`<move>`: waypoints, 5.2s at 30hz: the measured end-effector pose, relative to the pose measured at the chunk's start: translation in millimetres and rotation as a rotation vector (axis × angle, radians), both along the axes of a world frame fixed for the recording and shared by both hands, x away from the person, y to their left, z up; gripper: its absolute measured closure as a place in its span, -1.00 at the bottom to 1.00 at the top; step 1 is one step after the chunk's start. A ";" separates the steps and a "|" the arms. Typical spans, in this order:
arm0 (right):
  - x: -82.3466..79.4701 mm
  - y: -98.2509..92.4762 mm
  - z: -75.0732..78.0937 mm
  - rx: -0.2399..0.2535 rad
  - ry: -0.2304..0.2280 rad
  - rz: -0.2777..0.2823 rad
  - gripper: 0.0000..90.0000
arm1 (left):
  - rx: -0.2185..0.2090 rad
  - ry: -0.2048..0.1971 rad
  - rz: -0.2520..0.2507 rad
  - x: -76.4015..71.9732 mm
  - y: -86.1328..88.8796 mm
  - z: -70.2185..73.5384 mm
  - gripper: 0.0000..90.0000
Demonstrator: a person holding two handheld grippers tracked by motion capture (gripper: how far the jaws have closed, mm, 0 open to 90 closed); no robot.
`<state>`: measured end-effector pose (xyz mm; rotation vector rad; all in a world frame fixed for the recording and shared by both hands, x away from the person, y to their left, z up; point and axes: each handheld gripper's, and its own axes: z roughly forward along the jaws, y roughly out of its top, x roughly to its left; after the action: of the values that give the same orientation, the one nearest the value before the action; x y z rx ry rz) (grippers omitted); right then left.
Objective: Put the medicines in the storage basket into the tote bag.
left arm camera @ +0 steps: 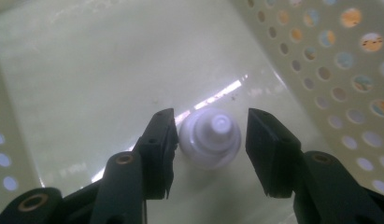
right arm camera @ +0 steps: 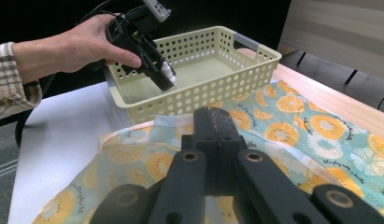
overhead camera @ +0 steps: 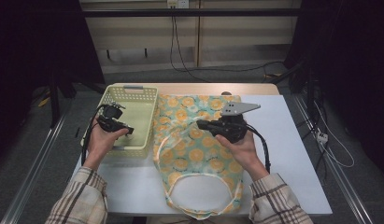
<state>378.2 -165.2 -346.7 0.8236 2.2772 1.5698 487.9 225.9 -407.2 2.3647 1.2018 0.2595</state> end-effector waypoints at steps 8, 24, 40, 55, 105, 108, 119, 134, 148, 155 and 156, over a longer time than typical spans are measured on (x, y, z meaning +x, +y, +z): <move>0.4 -0.3 -0.1 0.000 -0.001 0.001 1.00 | 0.046 0.059 -0.018 8.1 -4.4 -1.3 0.32; 1.5 -0.8 -1.0 -0.001 0.003 -0.005 1.00 | -0.058 -0.005 0.009 -2.5 -10.6 9.4 0.34; 2.8 -2.9 -1.2 0.004 0.002 -0.015 1.00 | -0.216 -0.240 -0.077 -41.9 -14.3 51.0 0.34; 3.4 -3.0 -1.7 0.000 0.001 -0.017 1.00 | -0.307 -0.306 -0.185 -88.0 -24.7 73.7 0.34; 3.7 -10.4 3.1 0.016 -0.010 -0.039 1.00 | -0.401 -0.211 -0.466 -110.9 -165.2 46.0 0.34; 3.1 -11.0 4.2 0.019 -0.012 -0.040 1.00 | -0.394 -0.204 -0.456 -106.9 -171.8 41.2 0.34; 3.2 -11.9 3.9 0.022 -0.014 -0.050 1.00 | -0.356 -0.185 -0.474 -109.9 -192.5 23.2 0.34; 6.0 -15.4 0.9 0.015 -0.004 -0.066 1.00 | -0.310 -0.160 -0.379 -79.3 -200.1 -1.1 0.34; 8.7 -12.6 -5.5 0.003 0.014 -0.062 1.00 | -0.250 -0.119 -0.341 -63.1 -206.8 -25.8 0.33; 8.5 -11.8 -6.0 0.004 0.014 -0.060 1.00 | -0.252 -0.136 -0.331 -63.6 -206.6 -24.1 0.12; 8.5 -11.9 -6.0 0.004 0.016 -0.060 1.00 | -0.261 -0.135 -0.331 -63.6 -206.0 -23.3 0.05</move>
<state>386.7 -177.1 -352.7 0.8995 2.2392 1.5481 424.3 19.9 -430.5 2.2303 0.7189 0.1390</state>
